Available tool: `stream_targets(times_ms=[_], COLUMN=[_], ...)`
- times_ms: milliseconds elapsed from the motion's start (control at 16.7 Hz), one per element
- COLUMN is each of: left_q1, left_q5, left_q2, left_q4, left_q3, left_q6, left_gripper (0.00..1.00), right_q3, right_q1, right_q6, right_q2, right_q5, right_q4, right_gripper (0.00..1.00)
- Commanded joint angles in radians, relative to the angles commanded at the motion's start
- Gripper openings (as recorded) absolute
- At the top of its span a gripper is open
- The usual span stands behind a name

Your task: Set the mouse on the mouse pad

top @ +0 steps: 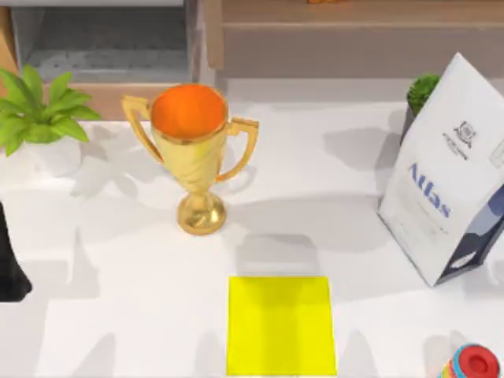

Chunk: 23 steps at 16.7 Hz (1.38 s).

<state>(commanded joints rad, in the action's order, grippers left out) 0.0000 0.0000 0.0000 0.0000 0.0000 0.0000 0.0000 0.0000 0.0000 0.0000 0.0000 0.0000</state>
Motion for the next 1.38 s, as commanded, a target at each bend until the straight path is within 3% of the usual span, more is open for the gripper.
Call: stream_targets(times_ms=[300, 540, 1380], left_q1=[0.0, 0.0, 0.0], left_q5=[0.0, 0.0, 0.0], left_q2=[0.0, 0.0, 0.0], left_q4=[0.0, 0.0, 0.0], left_q3=[0.0, 0.0, 0.0], left_q6=[0.0, 0.0, 0.0], left_gripper=[1.0, 1.0, 1.0], right_q3=[0.059, 0.281, 1.695], right_q1=[-0.015, -0.047, -0.105], right_q6=[-0.01, -0.052, -0.363], right_q2=[0.061, 0.29, 1.786], right_q5=[0.006, 0.009, -0.048], right_q4=[-0.054, -0.222, -1.031], right_gripper=[1.0, 1.0, 1.0])
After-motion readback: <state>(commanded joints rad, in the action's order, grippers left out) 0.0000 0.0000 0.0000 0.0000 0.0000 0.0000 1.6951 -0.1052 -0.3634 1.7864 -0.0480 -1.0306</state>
